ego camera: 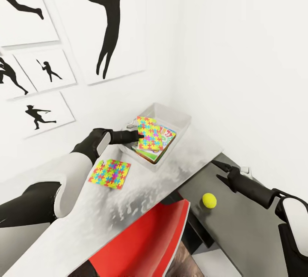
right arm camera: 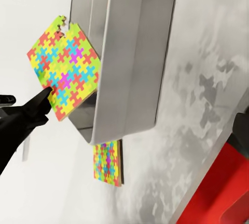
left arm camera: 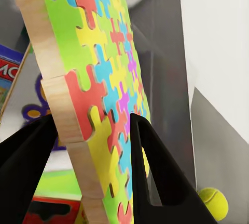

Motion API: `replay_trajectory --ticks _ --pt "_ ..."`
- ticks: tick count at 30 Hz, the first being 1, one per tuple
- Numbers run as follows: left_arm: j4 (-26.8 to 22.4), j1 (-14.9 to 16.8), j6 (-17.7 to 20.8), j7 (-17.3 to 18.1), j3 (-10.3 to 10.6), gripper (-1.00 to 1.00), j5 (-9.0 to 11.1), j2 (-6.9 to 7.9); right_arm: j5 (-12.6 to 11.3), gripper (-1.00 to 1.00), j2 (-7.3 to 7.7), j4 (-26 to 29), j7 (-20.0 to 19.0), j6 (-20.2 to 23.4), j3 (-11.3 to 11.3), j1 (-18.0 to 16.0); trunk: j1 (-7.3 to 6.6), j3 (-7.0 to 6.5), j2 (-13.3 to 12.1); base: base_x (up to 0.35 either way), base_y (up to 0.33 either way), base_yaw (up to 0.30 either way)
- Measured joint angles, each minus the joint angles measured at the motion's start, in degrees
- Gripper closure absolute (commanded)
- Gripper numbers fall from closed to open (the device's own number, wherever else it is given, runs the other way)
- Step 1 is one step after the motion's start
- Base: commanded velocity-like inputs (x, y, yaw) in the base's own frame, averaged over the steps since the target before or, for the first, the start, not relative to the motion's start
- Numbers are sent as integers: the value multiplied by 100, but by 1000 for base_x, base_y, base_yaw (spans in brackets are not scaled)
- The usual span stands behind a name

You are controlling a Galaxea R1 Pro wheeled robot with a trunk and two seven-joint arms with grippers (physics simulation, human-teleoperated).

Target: Put all the toys in the child's room - the three board games (two on the bed and one on the table), the two jigsaw puzzles on the table, and the tennis ball on the table - inside the toy box on the table in the child's room.

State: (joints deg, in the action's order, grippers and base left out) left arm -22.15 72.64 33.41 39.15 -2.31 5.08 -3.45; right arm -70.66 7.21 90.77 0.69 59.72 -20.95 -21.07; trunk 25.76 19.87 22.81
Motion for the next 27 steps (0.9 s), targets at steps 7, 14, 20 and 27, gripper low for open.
replay_trajectory --ticks 7,14,20,27 --pt "-1 84 -56 3 0 100 7 7 -1 -100 0 0 -4 0 11 3 0 66 0 0 0 0" --pt "-5 147 -74 -1 1 100 4 3 3 -100 0 0 -5 0 26 3 0 132 0 0 0 0" --pt "-8 206 -77 -1 0 100 4 5 2 -100 0 0 -4 0 27 3 0 188 0 0 0 0" --pt "-9 226 -78 -1 7 100 0 6 0 -100 0 0 -5 0 27 -4 0 254 0 0 0 0"
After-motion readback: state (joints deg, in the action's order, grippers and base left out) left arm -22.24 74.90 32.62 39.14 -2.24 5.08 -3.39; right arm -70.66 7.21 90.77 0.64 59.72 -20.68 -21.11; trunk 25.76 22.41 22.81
